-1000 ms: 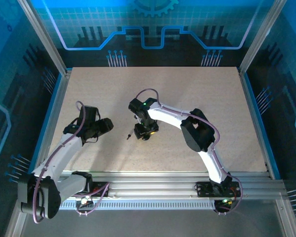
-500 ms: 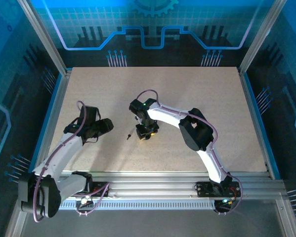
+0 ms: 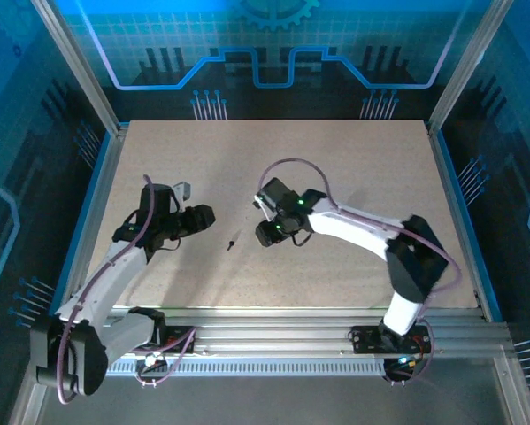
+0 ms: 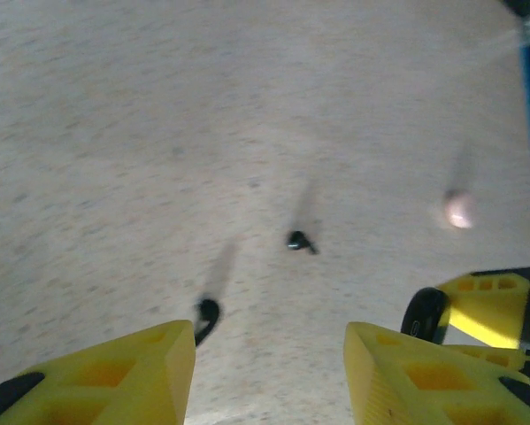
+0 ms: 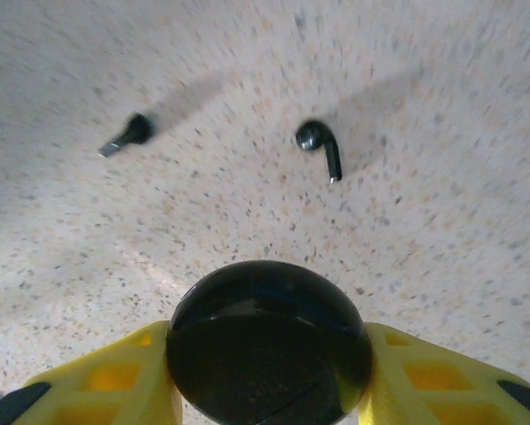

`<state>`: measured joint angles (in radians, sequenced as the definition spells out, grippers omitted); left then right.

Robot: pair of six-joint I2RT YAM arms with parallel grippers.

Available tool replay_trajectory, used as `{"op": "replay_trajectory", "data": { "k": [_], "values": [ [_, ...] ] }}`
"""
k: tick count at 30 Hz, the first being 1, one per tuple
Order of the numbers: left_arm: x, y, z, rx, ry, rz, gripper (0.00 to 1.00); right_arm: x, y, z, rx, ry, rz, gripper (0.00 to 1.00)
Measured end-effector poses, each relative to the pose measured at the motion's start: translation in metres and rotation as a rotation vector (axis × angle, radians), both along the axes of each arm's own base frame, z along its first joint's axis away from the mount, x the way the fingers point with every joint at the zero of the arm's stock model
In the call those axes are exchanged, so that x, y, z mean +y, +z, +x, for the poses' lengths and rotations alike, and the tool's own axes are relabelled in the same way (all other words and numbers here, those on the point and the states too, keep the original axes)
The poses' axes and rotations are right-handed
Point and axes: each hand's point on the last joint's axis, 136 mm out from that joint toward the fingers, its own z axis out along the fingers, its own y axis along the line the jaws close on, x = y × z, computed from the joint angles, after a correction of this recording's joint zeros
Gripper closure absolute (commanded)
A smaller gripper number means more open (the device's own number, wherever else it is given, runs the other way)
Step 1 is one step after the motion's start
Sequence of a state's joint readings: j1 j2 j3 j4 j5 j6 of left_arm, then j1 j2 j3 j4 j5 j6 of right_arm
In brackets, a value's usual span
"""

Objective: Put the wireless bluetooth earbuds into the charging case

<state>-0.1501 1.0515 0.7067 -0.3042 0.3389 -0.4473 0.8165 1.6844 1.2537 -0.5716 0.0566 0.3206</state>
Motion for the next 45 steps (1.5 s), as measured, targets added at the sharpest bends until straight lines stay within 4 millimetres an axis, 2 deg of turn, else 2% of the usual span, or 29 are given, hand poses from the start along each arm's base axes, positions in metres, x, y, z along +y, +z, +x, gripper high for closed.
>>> {"op": "replay_trajectory", "data": {
  "k": [3, 8, 12, 18, 26, 37, 45],
  "values": [
    [-0.023, 0.019, 0.0, -0.084, -0.108, -0.053, 0.52, -0.005, 0.021, -0.002, -0.13, 0.069, 0.082, 0.6],
    [-0.056, 0.042, -0.006, -0.188, -0.272, -0.102, 0.52, -0.019, 0.037, 0.005, -0.302, 0.185, 0.144, 0.6],
    [-0.079, 0.052, -0.01, -0.239, -0.373, -0.121, 0.53, -0.026, 0.05, 0.011, -0.431, 0.304, 0.161, 0.6],
    [-0.108, 0.061, -0.02, -0.3, -0.475, -0.144, 0.52, -0.019, 0.081, 0.008, -0.63, 0.489, 0.153, 0.61],
    [-0.126, 0.058, -0.024, -0.308, -0.53, -0.155, 0.54, -0.013, 0.095, 0.009, -0.75, 0.595, 0.129, 0.61],
    [-0.145, 0.064, -0.026, -0.332, -0.581, -0.168, 0.57, -0.003, 0.096, -0.001, -0.788, 0.682, 0.116, 0.61],
    [-0.145, 0.063, -0.022, -0.331, -0.559, -0.146, 0.64, 0.001, 0.098, -0.003, -0.796, 0.707, 0.099, 0.61]
  ]
}}
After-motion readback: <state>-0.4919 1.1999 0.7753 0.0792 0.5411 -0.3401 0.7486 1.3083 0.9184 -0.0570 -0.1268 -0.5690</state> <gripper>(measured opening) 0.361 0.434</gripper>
